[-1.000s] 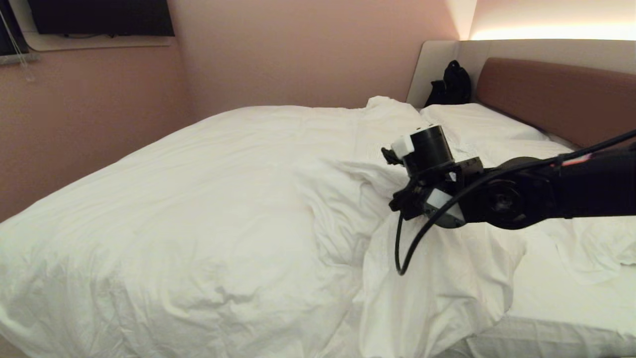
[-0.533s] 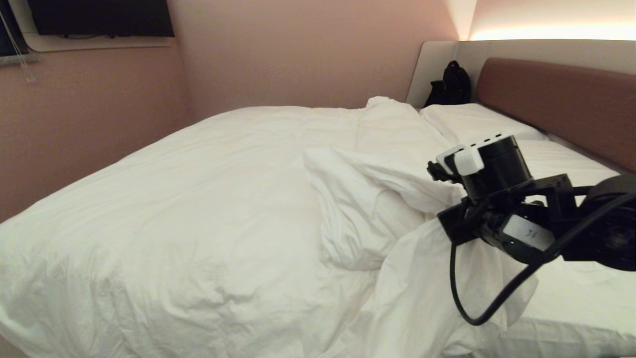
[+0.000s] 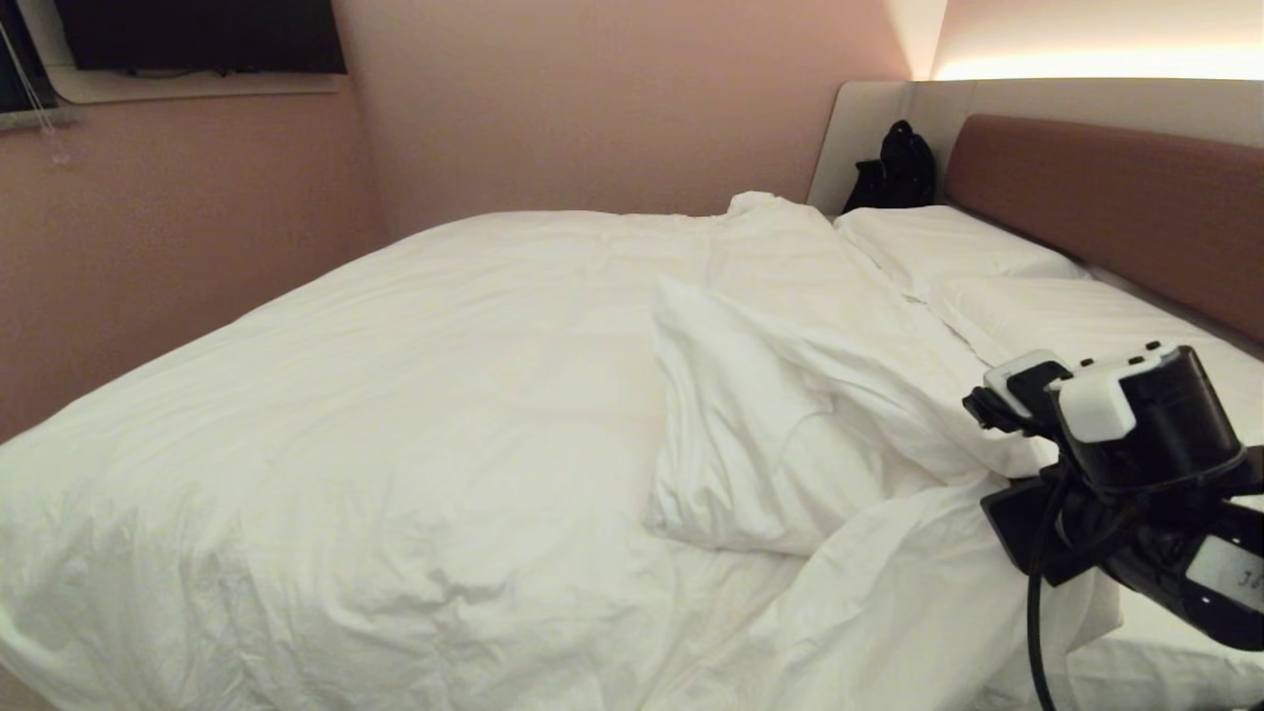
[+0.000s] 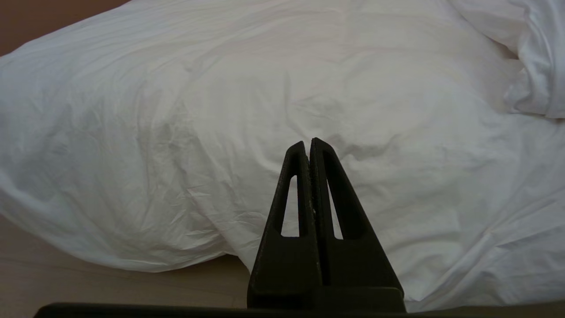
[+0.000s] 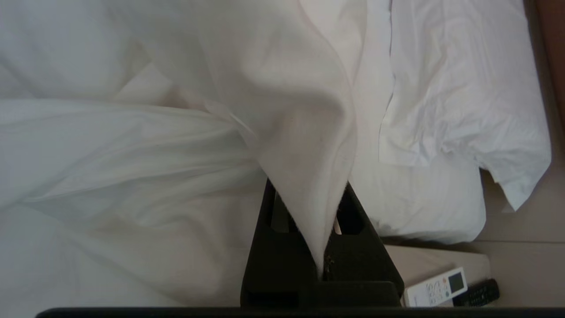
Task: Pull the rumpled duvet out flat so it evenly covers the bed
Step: Flatten the corners of the folded blanket
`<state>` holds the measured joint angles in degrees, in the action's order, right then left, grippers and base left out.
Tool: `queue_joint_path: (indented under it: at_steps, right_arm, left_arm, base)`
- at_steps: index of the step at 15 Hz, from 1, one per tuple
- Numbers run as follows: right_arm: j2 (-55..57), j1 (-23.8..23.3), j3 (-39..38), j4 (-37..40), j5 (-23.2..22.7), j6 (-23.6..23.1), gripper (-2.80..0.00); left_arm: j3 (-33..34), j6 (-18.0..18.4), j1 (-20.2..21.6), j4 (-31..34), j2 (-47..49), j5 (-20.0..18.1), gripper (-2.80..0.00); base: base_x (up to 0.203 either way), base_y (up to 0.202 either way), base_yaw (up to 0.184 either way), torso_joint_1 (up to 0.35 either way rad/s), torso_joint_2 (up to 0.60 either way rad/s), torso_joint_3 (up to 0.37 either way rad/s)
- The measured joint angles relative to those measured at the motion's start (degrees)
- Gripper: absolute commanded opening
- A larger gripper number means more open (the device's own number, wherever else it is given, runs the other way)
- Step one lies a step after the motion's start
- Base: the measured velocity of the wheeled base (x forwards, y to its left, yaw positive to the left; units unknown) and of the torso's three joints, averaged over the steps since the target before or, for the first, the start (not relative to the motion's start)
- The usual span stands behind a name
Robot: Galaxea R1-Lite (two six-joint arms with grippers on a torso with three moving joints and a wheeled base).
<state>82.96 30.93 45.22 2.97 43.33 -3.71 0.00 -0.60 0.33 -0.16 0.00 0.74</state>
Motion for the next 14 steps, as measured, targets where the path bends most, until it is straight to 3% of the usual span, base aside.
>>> queue_joint_path:
  at_steps: [5,14]
  right_arm:
    - [-3.99,-0.01,-5.60,0.09,-1.13,3.07,-2.80]
    - [-17.58,-0.01,-19.38,0.30,-4.27,2.97,-2.80]
  left_arm:
    - [0.00,0.00,0.00,0.00,0.00,0.00,-2.80]
    - [0.00,0.00,0.00,0.04,0.00,0.02,-2.80]
  base:
    - [0.000,0.000,0.000,0.000,0.00,0.000]
    - [0.000,0.000,0.000,0.000,0.00,0.000]
